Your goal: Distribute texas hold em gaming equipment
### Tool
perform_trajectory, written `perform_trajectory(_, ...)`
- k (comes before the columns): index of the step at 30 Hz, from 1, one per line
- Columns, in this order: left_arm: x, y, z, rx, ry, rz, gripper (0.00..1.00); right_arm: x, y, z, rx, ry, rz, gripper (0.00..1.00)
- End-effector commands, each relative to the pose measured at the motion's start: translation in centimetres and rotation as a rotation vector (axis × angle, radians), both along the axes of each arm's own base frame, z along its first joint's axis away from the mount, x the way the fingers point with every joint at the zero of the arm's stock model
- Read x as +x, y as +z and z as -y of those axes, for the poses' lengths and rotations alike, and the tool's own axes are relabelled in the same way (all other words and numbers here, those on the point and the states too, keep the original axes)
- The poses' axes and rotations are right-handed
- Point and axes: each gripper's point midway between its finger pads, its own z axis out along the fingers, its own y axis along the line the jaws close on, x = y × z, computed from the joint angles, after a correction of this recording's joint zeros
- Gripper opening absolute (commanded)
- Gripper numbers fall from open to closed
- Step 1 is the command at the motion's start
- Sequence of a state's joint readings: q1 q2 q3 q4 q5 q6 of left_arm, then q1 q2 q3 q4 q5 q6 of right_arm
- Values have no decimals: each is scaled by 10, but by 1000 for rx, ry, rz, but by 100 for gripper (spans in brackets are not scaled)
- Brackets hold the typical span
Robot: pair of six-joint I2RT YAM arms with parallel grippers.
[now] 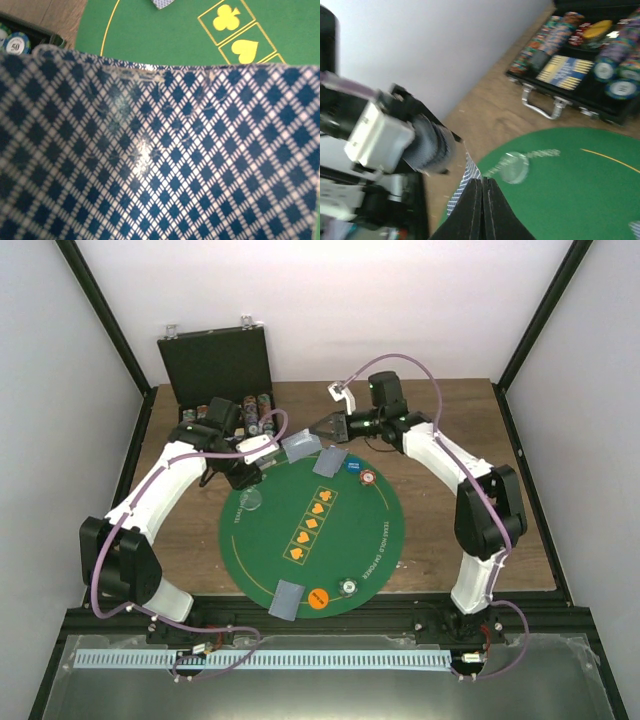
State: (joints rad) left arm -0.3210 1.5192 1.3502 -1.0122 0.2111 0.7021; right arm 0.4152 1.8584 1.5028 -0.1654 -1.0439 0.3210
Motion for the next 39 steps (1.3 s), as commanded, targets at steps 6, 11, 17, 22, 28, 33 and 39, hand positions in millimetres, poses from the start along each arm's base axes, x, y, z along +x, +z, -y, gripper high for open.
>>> perform_trajectory(6,14,4,-30,40,133,41,44,-31,-34,-16,-463,-151,811,1)
perform_trajectory(11,16,5,-37,37,159,44,44,-70,-44,-58,-470,-42,1235,1)
perform_trajectory(17,15,6,-39,35,162,52,44,-136,-85,-104,-438,174,1440,1)
perform_trajectory(22,16,7,-40,34,161,56,44,-199,-153,-97,-422,460,1441,1)
perform_trajectory(28,17,7,-39,31,160,54,44,-234,-183,-75,-417,639,1276,1)
perform_trajectory(33,16,7,-39,33,158,54,44,-254,-200,-60,-423,750,1162,1)
perform_trajectory(39,15,8,-40,34,157,52,44,-259,-207,-53,-444,774,1112,1)
